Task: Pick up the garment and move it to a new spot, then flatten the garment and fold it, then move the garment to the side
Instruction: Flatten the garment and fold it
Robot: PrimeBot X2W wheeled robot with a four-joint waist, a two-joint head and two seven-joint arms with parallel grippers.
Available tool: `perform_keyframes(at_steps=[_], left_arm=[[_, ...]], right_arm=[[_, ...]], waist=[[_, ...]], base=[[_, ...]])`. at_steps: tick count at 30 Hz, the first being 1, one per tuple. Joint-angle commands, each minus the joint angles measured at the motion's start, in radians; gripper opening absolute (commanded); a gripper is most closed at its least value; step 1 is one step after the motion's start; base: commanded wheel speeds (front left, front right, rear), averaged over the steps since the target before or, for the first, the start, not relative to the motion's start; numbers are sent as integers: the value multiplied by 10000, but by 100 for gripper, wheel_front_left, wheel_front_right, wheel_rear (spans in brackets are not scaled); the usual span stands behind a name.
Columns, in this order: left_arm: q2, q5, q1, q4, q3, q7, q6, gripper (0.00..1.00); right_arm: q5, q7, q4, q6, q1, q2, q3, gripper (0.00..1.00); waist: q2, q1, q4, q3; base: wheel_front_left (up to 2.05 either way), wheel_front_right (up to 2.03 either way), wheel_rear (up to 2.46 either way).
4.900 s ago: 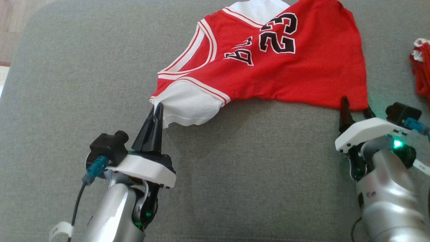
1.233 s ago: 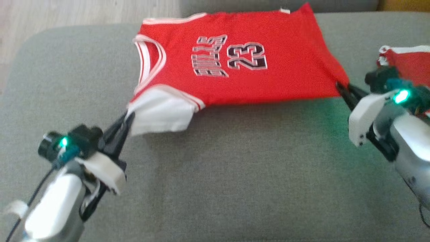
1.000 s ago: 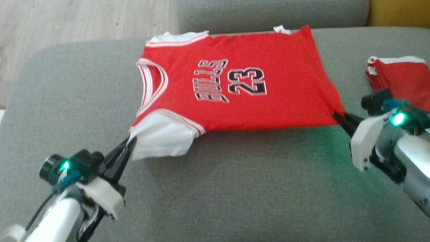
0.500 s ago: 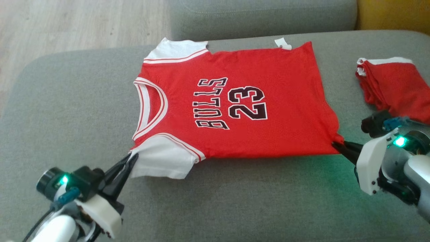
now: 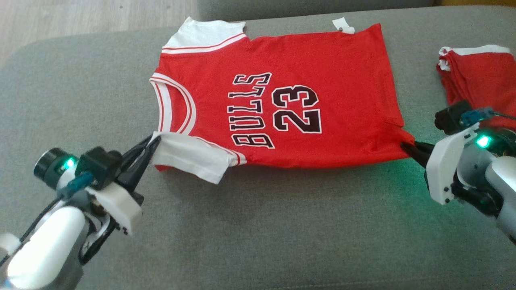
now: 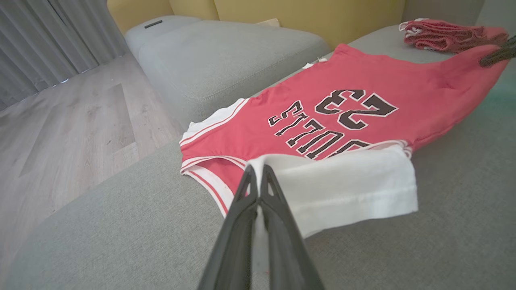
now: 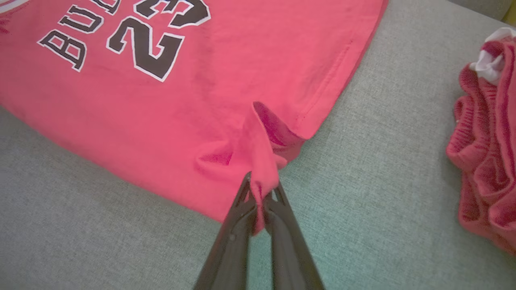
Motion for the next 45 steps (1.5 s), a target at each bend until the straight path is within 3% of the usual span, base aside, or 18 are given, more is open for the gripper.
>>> perform_keyframes(at_steps=[1, 24, 25, 26, 27, 28, 29, 37, 45], left_arm=[[430, -75, -865, 11, 284, 53, -32, 0], [-90, -1115, -4319, 2772, -1563, -129, -70, 0], [-128, -1153, -4461, 2914, -1631, -159, -70, 0], [-183, -1202, -4606, 3086, -1657, -188, -70, 0], [-244, -1228, -4759, 3271, -1668, -225, -70, 14], [-316, -1227, -4927, 3473, -1629, -290, -47, 53], [-406, -1217, -5096, 3683, -1575, -370, 18, 100], [-1402, -1576, -5834, 4734, -358, -1017, 1133, 100], [-2099, -1381, -3840, 1940, 2520, -1037, 1882, 100]], right_arm=[[-138, 40, -12, -9, -316, -80, -114, 0], [-156, 143, 1380, -9, -2248, 595, -142, 0], [-207, 81, 1436, -9, -2350, 604, -143, 27], [-247, 43, 1528, -9, -2442, 626, -150, 93], [-322, -44, 1626, -9, -2562, 654, -172, 100], [-418, -220, 1733, -9, -2706, 695, -236, 100], [-471, -434, 1893, -9, -2843, 768, -374, 100], [-512, -2544, 3242, -9, -3181, 1462, -1697, 100], [-799, -5338, 3604, -9, -2313, 2071, -2721, 100]], waist=[[0, 1, -1, 114], [0, 1, 171, 1397], [0, 1, 171, 1434], [0, 1, 174, 1464], [0, 1, 178, 1493], [0, 1, 185, 1521], [0, 1, 193, 1543], [0, 1, 322, 1381], [0, 1, 259, 710]], base=[[0, 0, 0], [0, 0, 0], [0, 0, 0], [0, 0, 0], [0, 0, 0], [0, 0, 0], [0, 0, 0], [0, 0, 0], [0, 0, 0]])
